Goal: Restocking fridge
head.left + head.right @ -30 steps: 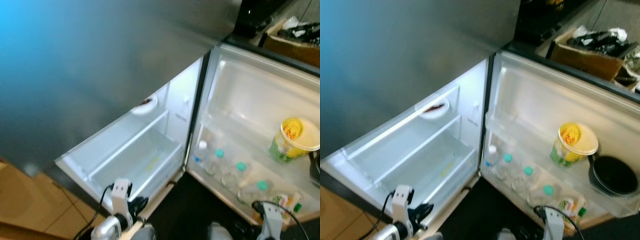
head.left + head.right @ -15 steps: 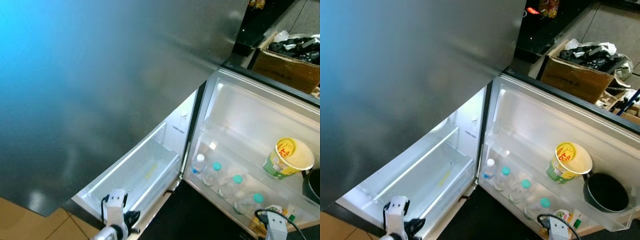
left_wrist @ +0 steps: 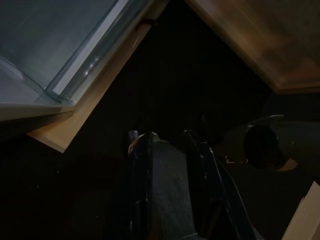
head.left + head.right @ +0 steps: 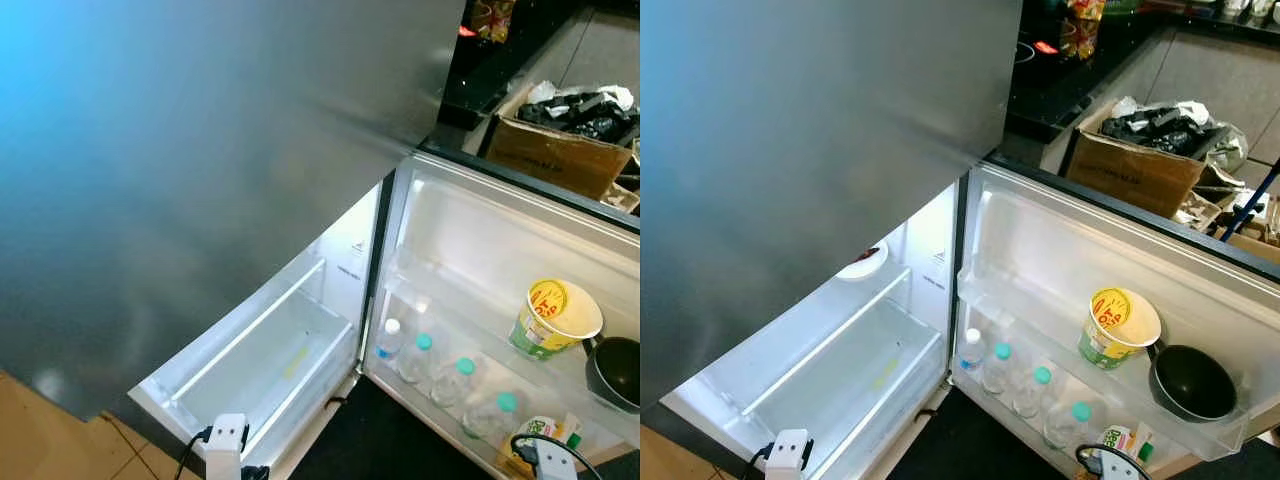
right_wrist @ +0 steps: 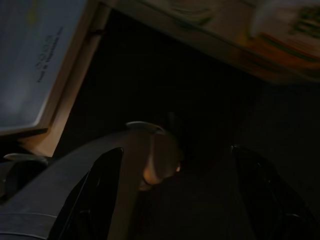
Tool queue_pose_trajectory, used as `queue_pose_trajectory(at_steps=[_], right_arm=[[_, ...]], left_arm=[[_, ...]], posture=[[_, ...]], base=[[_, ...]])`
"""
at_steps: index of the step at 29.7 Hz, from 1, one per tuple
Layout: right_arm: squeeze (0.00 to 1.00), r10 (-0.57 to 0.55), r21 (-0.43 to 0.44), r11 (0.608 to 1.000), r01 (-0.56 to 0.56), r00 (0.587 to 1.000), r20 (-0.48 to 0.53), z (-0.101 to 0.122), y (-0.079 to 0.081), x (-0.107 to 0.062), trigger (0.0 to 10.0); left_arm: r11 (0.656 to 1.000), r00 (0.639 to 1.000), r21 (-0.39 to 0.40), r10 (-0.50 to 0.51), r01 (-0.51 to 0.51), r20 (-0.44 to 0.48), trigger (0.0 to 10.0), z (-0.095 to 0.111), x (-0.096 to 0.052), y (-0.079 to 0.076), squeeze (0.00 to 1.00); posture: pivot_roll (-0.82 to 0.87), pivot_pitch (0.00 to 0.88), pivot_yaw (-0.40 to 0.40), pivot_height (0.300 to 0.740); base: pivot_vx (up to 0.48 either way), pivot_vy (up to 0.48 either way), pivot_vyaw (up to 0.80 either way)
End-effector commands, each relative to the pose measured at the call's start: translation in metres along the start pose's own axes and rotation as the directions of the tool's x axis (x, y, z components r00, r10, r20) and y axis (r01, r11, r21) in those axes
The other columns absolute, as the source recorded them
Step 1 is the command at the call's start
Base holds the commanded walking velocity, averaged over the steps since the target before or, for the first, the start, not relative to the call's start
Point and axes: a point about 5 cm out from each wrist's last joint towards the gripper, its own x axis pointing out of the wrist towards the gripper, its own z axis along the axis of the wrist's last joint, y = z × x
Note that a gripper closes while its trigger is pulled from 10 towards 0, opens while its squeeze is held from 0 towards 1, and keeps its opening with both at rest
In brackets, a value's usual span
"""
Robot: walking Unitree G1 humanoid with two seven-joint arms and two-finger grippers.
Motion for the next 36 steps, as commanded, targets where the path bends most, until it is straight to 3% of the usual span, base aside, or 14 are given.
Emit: queue_pose_trajectory(at_steps=[1, 6, 11, 18, 36], right_arm=[[0.0, 0.007, -0.024, 1.0, -0.008, 0.999, -0.033, -0.005, 0.003, 0.001, 10.0], [0.0, 0.004, -0.033, 0.999, -0.004, 1.0, -0.015, 0.002, 0.007, 0.003, 10.0], [0.0, 0.003, -0.077, 0.997, -0.005, 0.999, -0.033, -0.002, 0.009, 0.003, 10.0], [0.0, -0.029, -0.099, 0.995, 0.024, 0.998, -0.05, -0.009, 0.007, 0.002, 10.0], [0.0, -0.042, -0.149, 0.988, 0.032, 0.997, -0.066, -0.01, 0.01, 0.003, 10.0]], left_arm=[[0.999, 0.999, 0.014, 0.039, -0.039, -0.009, 10.0, 0.001, -0.005, 0.012, 0.0], [0.997, 0.997, 0.038, 0.072, -0.072, 0.006, 10.0, 0.01, -0.005, 0.018, 0.0], [0.994, 0.993, -0.012, 0.11, -0.11, 0.033, 10.0, 0.015, -0.005, 0.021, 0.0], [0.997, 0.997, -0.013, 0.069, -0.07, -0.02, 10.0, 0.001, -0.004, 0.012, 0.0], [0.998, 0.998, -0.038, 0.045, -0.046, -0.033, 10.0, -0.003, -0.004, 0.01, 0.0]], posture=[[-0.05, 0.0, 0.03, 0.74], [-0.06, 0.0, 0.019, 0.74], [-0.06, 0.0, 0.003, 0.74], [-0.05, 0.0, 0.012, 0.74], [-0.04, 0.0, 0.007, 0.74]], base=[[0.0, 0.0, 0.0], [0.0, 0.0, 0.0], [0.0, 0.0, 0.0], [0.0, 0.0, 0.0], [0.0, -0.453, 0.0]])
